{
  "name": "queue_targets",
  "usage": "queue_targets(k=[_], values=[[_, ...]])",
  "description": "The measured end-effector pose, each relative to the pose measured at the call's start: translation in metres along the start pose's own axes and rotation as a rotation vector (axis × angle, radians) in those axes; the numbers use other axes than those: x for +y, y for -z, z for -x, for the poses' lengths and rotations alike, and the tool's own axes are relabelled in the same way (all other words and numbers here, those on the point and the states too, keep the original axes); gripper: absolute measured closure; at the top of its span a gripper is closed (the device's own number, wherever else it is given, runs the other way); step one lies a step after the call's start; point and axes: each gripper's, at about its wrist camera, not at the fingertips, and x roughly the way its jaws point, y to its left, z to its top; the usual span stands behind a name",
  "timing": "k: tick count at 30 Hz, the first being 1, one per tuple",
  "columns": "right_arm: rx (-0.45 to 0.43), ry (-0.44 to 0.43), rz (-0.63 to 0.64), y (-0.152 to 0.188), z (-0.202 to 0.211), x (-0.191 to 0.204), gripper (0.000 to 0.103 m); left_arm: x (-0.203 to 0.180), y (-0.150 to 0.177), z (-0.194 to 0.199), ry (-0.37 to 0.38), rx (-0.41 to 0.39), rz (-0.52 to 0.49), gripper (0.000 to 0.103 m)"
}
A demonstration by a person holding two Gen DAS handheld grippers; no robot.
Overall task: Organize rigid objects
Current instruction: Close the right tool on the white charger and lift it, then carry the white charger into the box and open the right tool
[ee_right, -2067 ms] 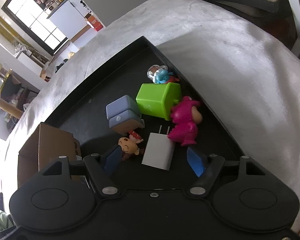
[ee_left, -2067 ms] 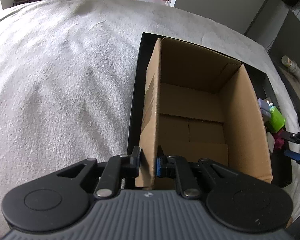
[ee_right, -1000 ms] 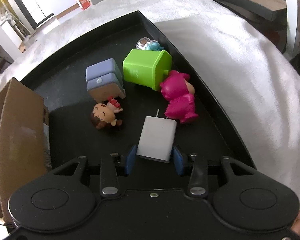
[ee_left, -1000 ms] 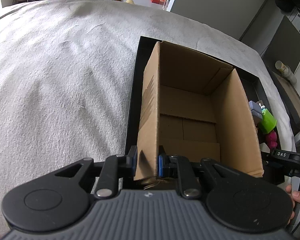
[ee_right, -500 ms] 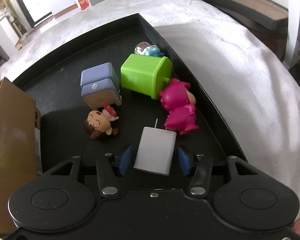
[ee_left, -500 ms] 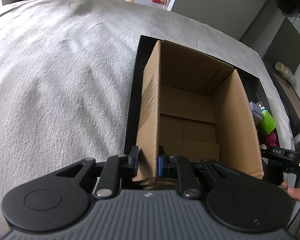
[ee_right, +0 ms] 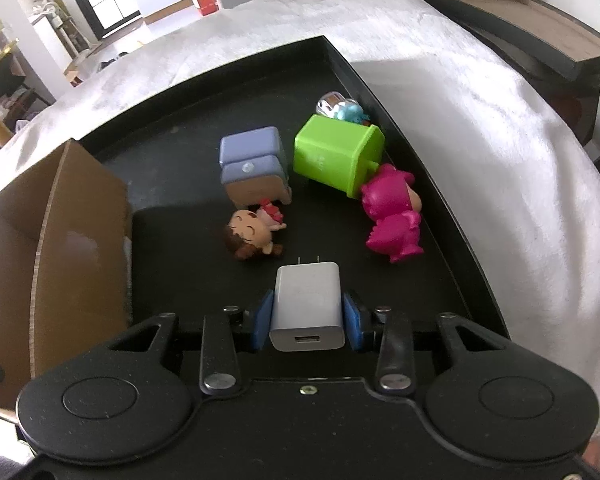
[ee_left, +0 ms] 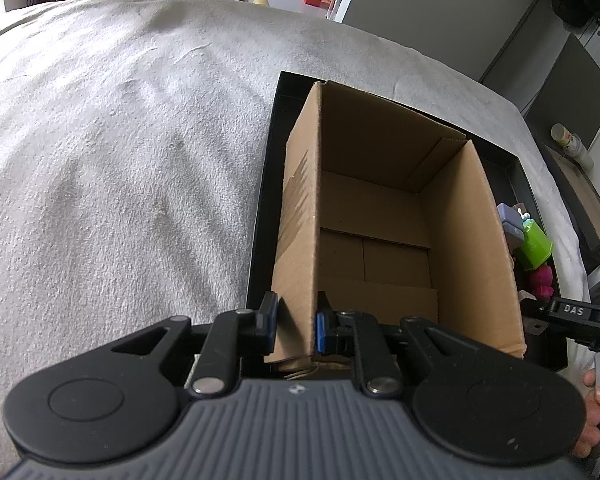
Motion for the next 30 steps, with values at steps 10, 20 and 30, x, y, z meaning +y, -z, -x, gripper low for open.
queue_targets(k=[10,20,30], values=[[-0.033,-0.036,0.035,-0.006,0.027,0.008,0.066,-0.002,0.000,0.001,-0.008,0.001,-0.006,0.086],[-0.036,-0.063,0.078,-0.012,0.042,0.019,0.066,-0.004,0.000,0.004,-0.015,-0.005,-0.012,0.086],[-0.065,-0.099,0.143,-0.027,0.062,0.044,0.066,-0.004,0.001,0.005,-0.015,-0.008,-0.018,0.086]])
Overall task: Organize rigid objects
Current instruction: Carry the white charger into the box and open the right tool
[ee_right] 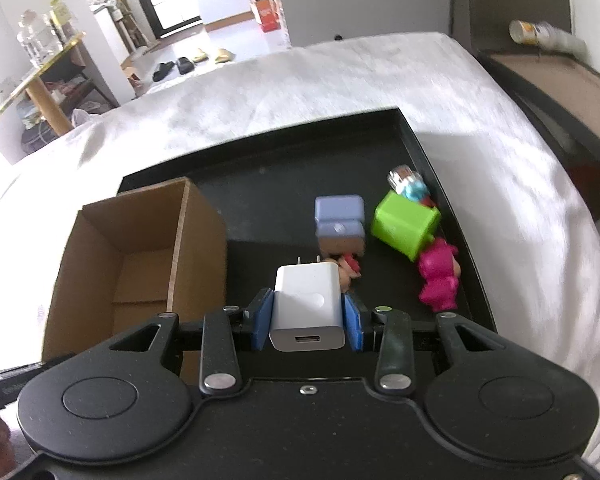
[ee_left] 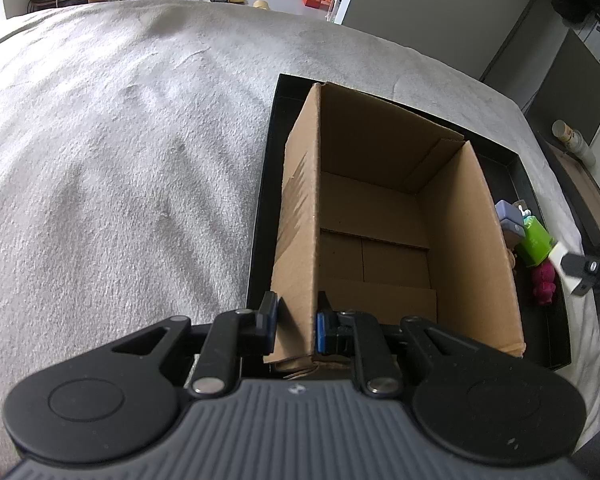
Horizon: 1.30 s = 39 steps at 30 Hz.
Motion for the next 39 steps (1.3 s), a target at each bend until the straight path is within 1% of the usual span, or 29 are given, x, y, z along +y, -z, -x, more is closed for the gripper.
queue_targets(k=[8,17,22,30,39], values=[[-0.030,-0.024,0.050,-0.015,0.010,0.020,0.066,0.001,0.000,0.002,0.004,-0.007,0.003,0.086],[-0.040,-0.045,0.095,-0.023,0.013,0.045,0.066,0.001,0.000,0.001,0.005,-0.008,0.009,0.086],[-0.046,-0.084,0.140,-0.025,0.014,0.062,0.066,0.001,0.001,0.001,0.004,-0.010,0.012,0.086],[-0.029,-0.128,0.202,-0.032,0.006,0.093,0.066,0.001,0.002,0.001,0.000,-0.013,0.008,0.086],[0.001,-0.171,0.260,-0.035,-0.008,0.128,0.066,0.003,0.000,-0.002,0.036,-0.009,0.008,0.086]])
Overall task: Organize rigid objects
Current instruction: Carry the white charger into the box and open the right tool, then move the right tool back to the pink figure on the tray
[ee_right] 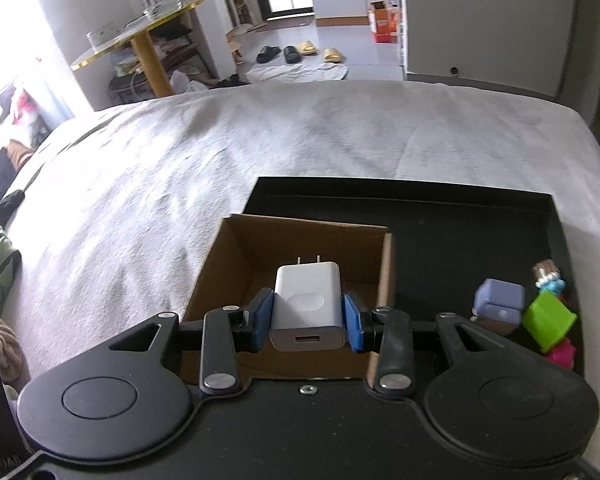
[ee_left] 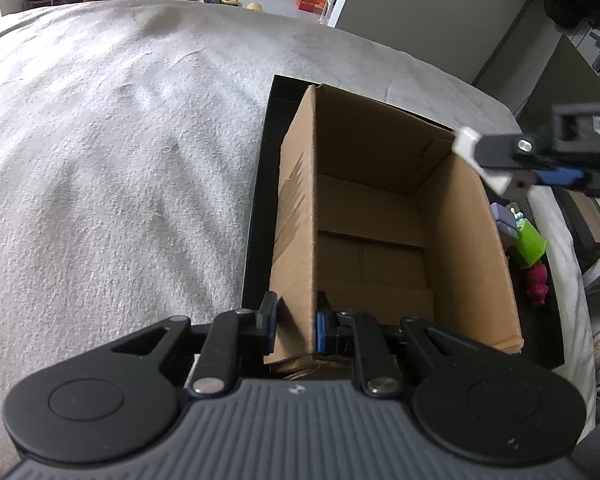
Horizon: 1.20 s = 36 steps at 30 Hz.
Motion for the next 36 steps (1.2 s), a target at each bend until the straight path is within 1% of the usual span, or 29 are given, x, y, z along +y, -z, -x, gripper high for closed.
queue_targets(k=[13,15,16,22,28,36], values=[[0.028,-0.059,0.064,-0.023,-0.028,0.033,0.065,0.009,0.001,-0.003,0.029,-0.009,0.035,0.086],[0.018,-0.070,0.074,-0.026,-0.030,0.035,0.056,0.010,0.000,-0.003,0.032,-0.011,0.040,0.086],[0.017,-0.066,0.078,-0.027,-0.030,0.036,0.048,0.010,0.000,-0.003,0.031,-0.012,0.042,0.086],[0.019,-0.076,0.032,-0.026,-0.024,0.023,0.048,0.011,-0.001,-0.005,0.026,-0.011,0.048,0.086],[0.025,-0.070,0.020,-0.022,-0.015,0.012,0.047,0.011,-0.001,-0.006,0.022,-0.010,0.047,0.086],[0.037,-0.053,0.022,-0.016,-0.002,-0.005,0.041,0.009,-0.001,-0.005,0.015,-0.009,0.046,0.086]])
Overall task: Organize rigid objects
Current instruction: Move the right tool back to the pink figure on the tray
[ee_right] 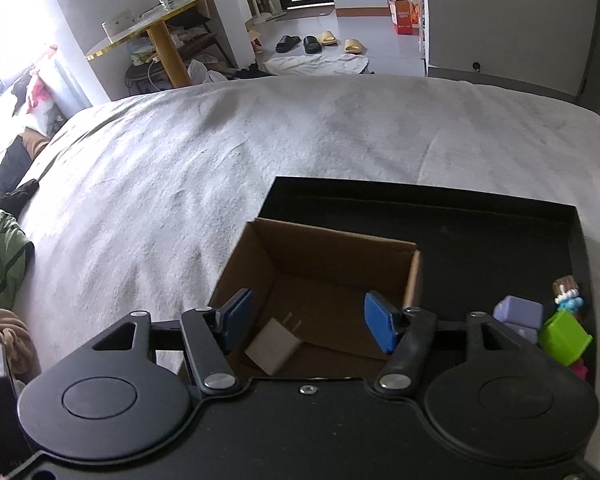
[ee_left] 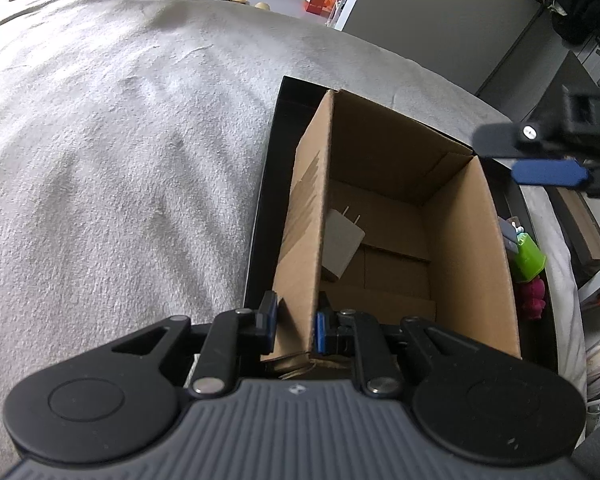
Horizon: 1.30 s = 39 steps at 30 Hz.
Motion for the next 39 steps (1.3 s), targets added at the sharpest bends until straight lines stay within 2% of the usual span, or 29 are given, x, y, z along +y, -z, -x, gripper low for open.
queue_targets(k=[9,22,33,39], values=[[0.016,0.028,-0.023,0.017,0.014,-0.032,0.038,-0.003,0.000,0.001,-0.016,0.000,-0.003,0.086],[0.035,0.120,-0.127,0.049,0.023,-0.109,0.038,-0.007,-0.001,0.003,-0.037,0.005,0.000,0.086],[0.021,0.145,-0.242,0.072,0.022,-0.160,0.038,-0.008,-0.002,0.006,-0.044,-0.006,0.012,0.086],[0.004,0.139,-0.322,0.084,0.017,-0.185,0.038,-0.016,-0.003,0.003,-0.086,0.007,-0.011,0.086]])
